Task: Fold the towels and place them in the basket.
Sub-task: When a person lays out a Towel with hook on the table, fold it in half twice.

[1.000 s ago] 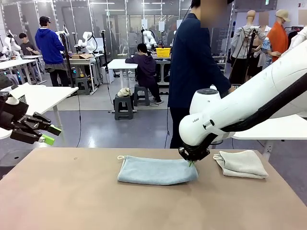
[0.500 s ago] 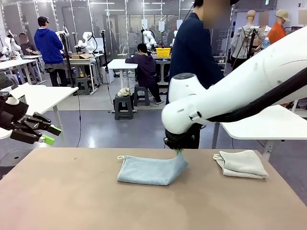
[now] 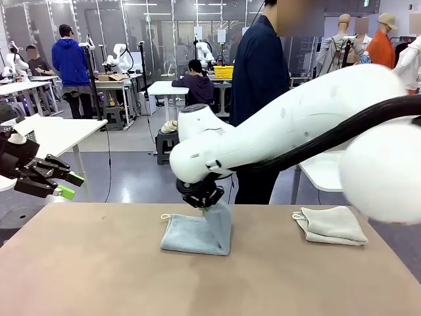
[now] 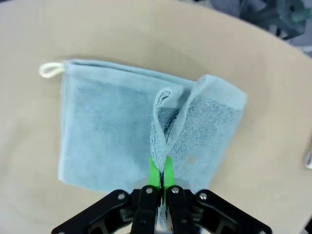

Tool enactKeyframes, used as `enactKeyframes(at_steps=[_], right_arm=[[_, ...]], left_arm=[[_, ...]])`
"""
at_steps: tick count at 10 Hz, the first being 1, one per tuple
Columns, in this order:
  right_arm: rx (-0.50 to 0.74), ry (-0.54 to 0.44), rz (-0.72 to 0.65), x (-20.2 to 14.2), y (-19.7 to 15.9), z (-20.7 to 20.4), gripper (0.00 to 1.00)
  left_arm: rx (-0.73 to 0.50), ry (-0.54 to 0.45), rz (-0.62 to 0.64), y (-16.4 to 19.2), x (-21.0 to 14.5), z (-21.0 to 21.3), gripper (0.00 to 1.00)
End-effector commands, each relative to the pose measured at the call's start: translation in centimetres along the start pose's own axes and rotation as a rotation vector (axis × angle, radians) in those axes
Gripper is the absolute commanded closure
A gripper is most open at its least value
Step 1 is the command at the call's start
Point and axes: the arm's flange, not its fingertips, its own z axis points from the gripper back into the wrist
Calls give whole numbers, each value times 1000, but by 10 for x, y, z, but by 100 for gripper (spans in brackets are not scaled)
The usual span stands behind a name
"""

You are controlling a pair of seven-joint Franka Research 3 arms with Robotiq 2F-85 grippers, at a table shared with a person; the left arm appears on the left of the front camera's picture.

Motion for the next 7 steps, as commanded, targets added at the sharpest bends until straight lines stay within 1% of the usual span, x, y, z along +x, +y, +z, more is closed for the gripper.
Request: enactKeyframes(at_steps=[1, 4, 6, 7], right_arm=[[9, -14, -99, 20, 24, -8, 100], [18, -4, -100, 17, 49, -23, 100], [32, -15, -83, 12, 62, -25, 100], [52, -2, -76, 10, 67, -26, 100]], left_arm=[[-3, -17, -4, -1, 1, 1, 37], [-3, -17, -4, -1, 1, 1, 37], [-3, -17, -4, -1, 1, 1, 37], [-3, -17, -4, -1, 1, 1, 37]])
